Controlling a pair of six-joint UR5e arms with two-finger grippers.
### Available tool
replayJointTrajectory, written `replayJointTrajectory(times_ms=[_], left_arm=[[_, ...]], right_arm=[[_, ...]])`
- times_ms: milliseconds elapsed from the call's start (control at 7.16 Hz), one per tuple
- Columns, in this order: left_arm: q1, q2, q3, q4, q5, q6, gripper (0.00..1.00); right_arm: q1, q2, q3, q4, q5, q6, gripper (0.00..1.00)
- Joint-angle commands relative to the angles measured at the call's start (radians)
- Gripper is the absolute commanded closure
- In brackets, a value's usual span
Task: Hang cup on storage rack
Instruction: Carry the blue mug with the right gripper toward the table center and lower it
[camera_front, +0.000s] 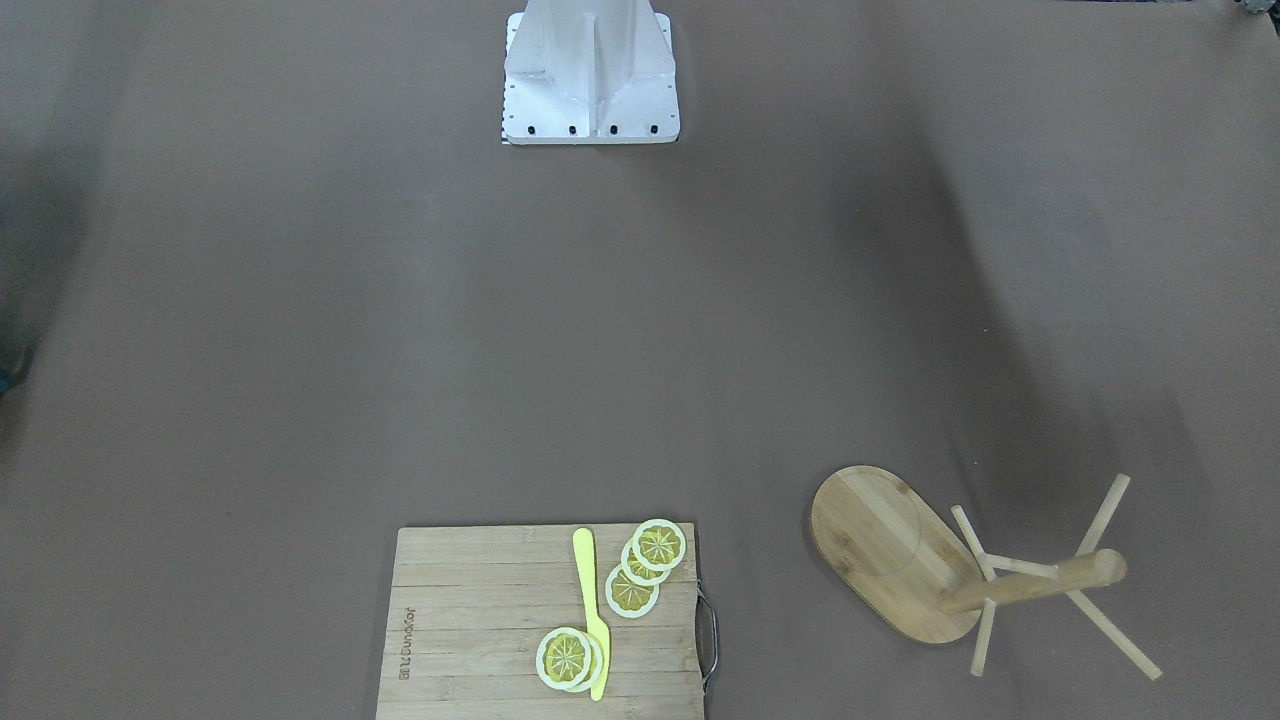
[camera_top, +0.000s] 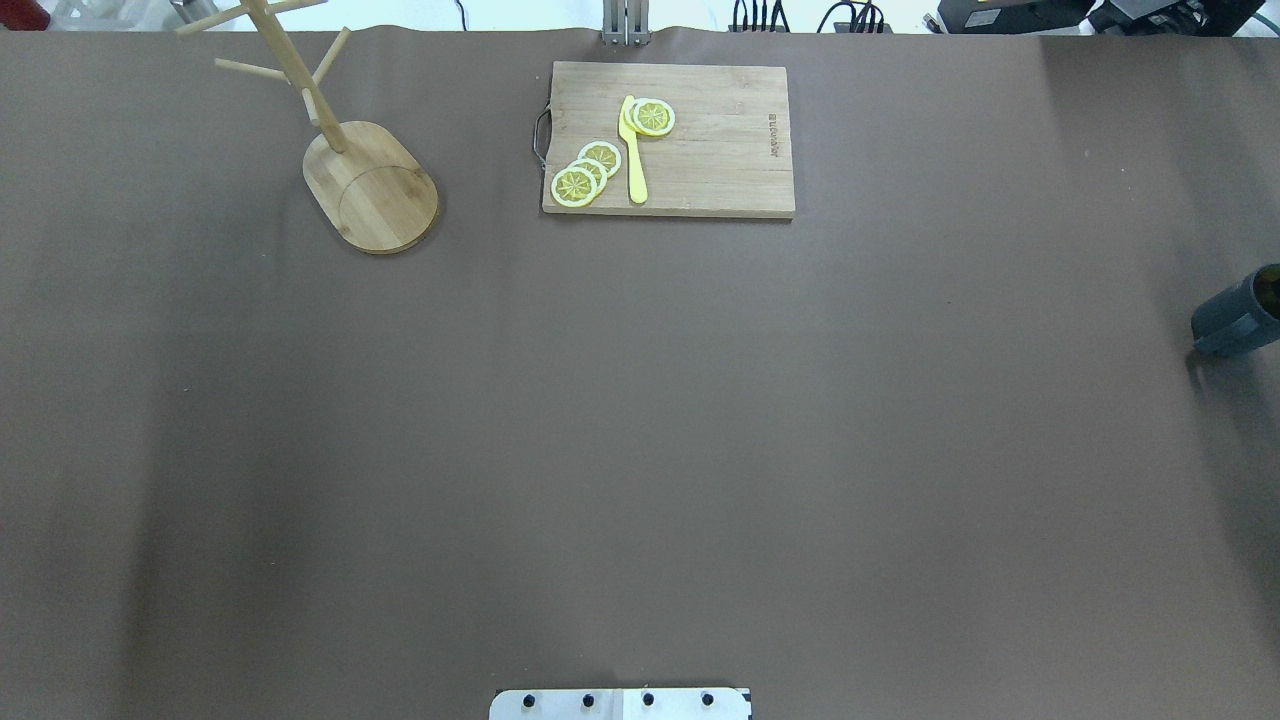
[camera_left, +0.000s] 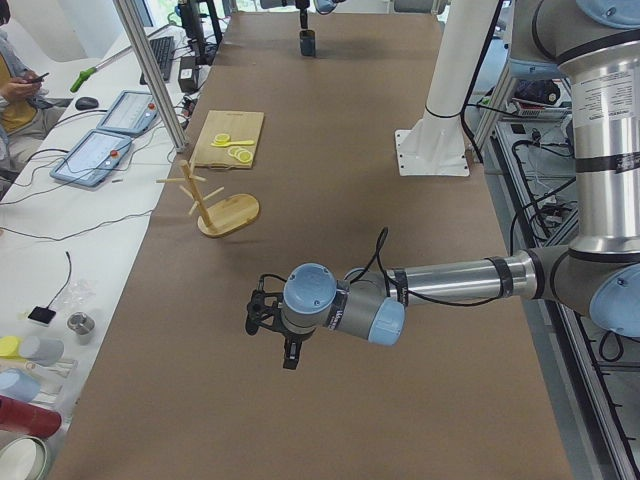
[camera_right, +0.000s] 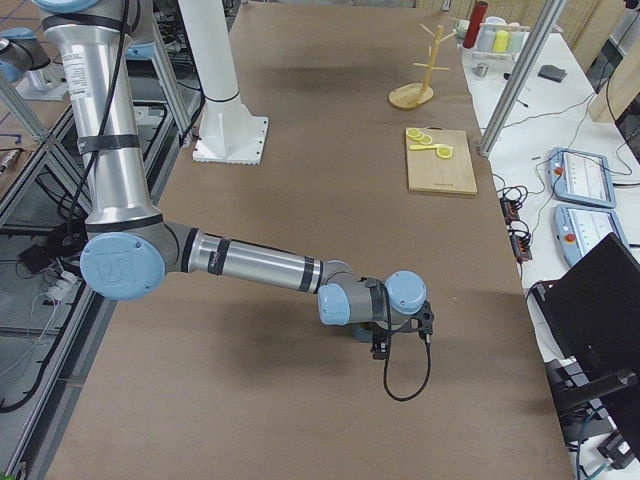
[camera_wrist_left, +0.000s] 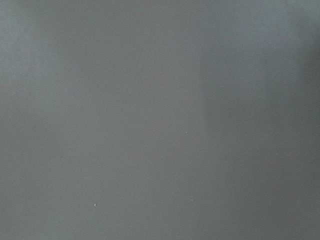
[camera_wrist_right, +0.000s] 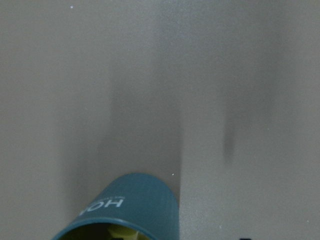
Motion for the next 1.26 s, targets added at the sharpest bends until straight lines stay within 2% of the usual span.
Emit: replayJointTrajectory(times_ms=[0, 140, 419, 559, 838, 1118], left_arm=[[0.000, 0.000, 0.000, 0.000, 0.000, 0.000, 0.02], [0.000, 0.000, 0.000, 0.000, 0.000, 0.000, 0.02], [0.000, 0.000, -0.001, 0.000, 0.000, 0.000, 0.02], [0.000, 0.000, -0.003, 0.000, -0.002, 0.000, 0.02], [0.000, 0.000, -0.012, -0.003, -0.003, 0.000, 0.02], [0.005, -0.008, -0.026, -0.043, -0.002, 0.000, 0.02]], right_arm=[[-0.021, 0.000, 0.002, 0.000, -0.002, 0.005, 0.63], [-0.021, 0.003, 0.005, 0.001, -0.002, 0.003, 1.00], [-0.021, 0.014, 0.012, 0.000, 0.001, 0.005, 1.00], [-0.024, 0.017, 0.073, -0.015, 0.006, 0.020, 1.00], [-0.080, 0.017, 0.199, -0.016, 0.012, 0.181, 1.00], [-0.221, 0.024, 0.346, -0.008, -0.003, 0.415, 1.00]])
